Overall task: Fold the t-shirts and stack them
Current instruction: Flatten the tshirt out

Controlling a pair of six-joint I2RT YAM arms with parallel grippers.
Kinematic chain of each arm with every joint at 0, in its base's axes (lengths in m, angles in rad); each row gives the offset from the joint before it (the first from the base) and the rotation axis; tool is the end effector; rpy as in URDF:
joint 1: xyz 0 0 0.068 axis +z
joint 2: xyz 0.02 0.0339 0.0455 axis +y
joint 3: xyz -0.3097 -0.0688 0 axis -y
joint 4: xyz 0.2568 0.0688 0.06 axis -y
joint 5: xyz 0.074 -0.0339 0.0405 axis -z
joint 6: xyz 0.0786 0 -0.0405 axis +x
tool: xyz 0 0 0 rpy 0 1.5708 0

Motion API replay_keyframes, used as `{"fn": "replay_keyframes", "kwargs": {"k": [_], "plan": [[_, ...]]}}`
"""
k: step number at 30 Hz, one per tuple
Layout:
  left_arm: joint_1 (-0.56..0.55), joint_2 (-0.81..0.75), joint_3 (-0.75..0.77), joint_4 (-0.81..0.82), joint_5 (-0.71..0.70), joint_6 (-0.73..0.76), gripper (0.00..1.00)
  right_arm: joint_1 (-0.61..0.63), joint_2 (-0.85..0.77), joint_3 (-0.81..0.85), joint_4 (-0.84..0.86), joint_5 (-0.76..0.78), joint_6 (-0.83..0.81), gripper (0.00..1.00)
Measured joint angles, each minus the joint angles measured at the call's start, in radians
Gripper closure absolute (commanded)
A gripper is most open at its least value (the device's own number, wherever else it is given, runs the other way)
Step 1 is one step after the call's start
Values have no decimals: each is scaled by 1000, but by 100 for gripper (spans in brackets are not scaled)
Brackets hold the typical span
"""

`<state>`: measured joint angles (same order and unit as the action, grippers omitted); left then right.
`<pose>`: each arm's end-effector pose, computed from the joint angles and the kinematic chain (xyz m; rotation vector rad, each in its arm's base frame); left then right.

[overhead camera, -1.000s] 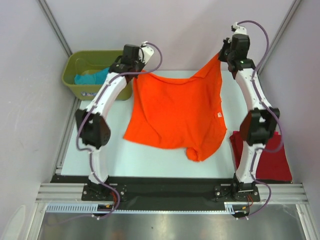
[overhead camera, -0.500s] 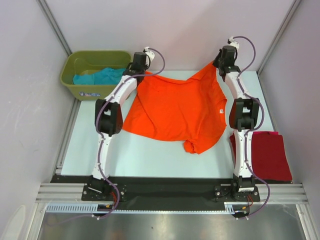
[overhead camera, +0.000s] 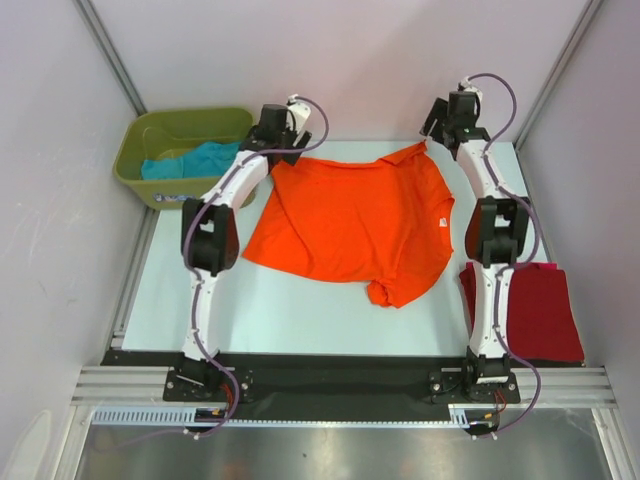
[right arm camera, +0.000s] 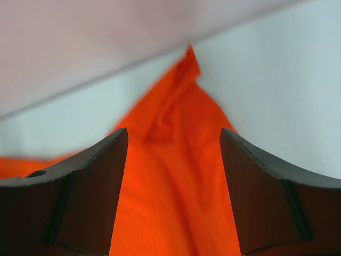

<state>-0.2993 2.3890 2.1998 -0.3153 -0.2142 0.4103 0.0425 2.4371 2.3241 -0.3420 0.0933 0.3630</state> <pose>0.6180 -0.1732 0.2629 0.5963 1.9880 0.2902 0.6544 0.0205 0.2778 0.3817 1.9912 0.1620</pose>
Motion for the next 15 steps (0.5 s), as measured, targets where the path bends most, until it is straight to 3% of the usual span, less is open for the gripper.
{"fn": "replay_keyframes", "kwargs": {"k": [9, 15], "plan": [[-24, -364, -298, -203, 341, 106, 32, 29, -659, -691, -156, 46, -27, 32], [-37, -627, -723, -278, 332, 350, 29, 108, -984, -1092, -257, 46, 42, 37]]}}
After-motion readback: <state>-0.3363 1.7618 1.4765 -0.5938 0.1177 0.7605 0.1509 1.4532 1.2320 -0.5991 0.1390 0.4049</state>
